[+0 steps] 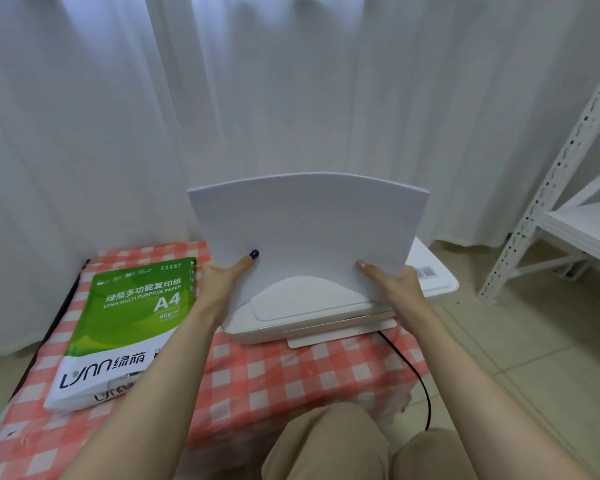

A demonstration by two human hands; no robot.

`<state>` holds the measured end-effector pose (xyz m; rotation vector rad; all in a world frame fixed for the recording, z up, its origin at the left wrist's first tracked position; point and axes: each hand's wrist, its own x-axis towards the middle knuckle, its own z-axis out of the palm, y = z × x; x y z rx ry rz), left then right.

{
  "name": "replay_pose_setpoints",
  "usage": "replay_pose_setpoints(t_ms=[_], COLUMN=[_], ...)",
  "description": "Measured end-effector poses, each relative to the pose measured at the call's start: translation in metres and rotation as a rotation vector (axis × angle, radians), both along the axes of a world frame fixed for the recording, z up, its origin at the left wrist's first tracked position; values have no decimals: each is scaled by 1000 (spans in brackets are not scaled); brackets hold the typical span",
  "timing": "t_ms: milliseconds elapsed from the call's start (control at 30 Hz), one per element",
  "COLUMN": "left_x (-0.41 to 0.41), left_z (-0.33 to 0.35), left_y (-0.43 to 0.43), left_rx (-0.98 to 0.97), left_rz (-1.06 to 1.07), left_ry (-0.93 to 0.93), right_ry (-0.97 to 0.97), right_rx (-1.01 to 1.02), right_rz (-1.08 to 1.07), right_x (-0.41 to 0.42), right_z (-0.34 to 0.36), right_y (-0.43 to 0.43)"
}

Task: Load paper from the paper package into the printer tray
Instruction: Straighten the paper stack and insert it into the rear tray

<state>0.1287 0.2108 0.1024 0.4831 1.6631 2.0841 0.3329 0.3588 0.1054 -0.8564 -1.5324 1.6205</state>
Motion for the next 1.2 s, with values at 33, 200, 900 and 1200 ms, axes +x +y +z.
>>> replay_pose_setpoints(t_ms=[33, 200, 900, 1200], left_x=[2, -9, -23, -44], left_z=[0, 5, 19, 15], left_y=[2, 8, 7, 22], left_rx=[11, 7, -601, -1214], left_rz=[26, 66, -173, -300], left_ry=[-10, -28, -149, 377], right_ry=[9, 13, -593, -801], right_rx=[-6, -1, 18, 151], right_rz=[-14, -6, 93, 70], right_x=[-1, -10, -13, -16], right_z=[-3, 4, 24, 16], right_y=[-1, 7, 38, 49])
